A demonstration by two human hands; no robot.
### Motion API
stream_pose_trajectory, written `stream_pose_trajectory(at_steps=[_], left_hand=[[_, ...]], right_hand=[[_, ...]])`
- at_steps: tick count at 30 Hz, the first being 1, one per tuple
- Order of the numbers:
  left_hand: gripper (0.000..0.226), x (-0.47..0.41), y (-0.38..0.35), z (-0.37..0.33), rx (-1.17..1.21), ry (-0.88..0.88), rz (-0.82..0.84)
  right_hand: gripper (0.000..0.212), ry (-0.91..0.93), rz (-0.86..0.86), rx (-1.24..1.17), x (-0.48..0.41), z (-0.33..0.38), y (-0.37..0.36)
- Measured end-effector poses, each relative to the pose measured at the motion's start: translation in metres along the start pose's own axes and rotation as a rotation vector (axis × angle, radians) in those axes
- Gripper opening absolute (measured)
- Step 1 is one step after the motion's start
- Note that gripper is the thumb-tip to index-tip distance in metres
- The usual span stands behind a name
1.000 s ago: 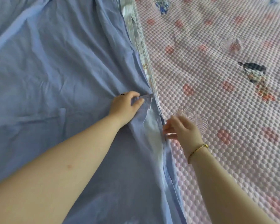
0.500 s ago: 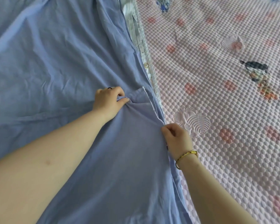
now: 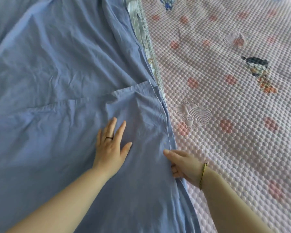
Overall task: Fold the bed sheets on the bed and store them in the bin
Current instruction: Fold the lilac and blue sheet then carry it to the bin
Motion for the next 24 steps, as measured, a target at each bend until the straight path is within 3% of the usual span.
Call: stream_pose_trajectory(at_steps=[5, 8, 13, 15, 17, 19, 21, 24], left_hand=[[0.054, 0.067, 0.011, -0.021, 0.068, 0.002, 0.039], [0.061, 0.106, 0.006, -0.038, 0.067, -0.038, 0.154], [0.063, 0.144, -0.002, -0.045, 0.068, -0.091, 0.194], [0.066, 0.16, 0.002, -0.048, 0.03, -0.185, 0.201], [0.074, 0.177, 0.006, -0.049, -0.04, -0.276, 0.195], [0.075, 0.19, 0.012, -0.047, -0.107, -0.293, 0.173], [0.066, 0.195, 0.019, -0.039, -0.107, -0.261, 0.07], [0.079, 0.192, 0.023, -0.03, -0.113, -0.194, 0.014]], right_hand=[[0.003, -0.042, 0.124, 0.403, 0.043, -0.05, 0.008], [0.021, -0.057, 0.053, 0.517, 0.067, -0.075, 0.014], [0.026, 0.161, -0.495, 0.256, 0.098, -0.105, 0.027], [0.019, 0.201, -0.612, 0.125, 0.107, -0.118, 0.021], [0.005, 0.189, -0.59, -0.068, 0.11, -0.125, 0.008], [0.012, 0.164, -0.511, -0.136, 0.111, -0.122, -0.009], [0.009, 0.154, -0.511, -0.059, 0.11, -0.114, -0.019], [0.027, 0.159, -0.616, 0.2, 0.105, -0.099, -0.021]])
Point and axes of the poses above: each hand's wrist, its own x-axis away from the middle knuckle, its own y-axis out of the back of the hand, z = x × y, the point moved 5 cm from there along -x, towards the middle knuckle, and after that the axes turned 1 degree about y, right-handed, at the moved point
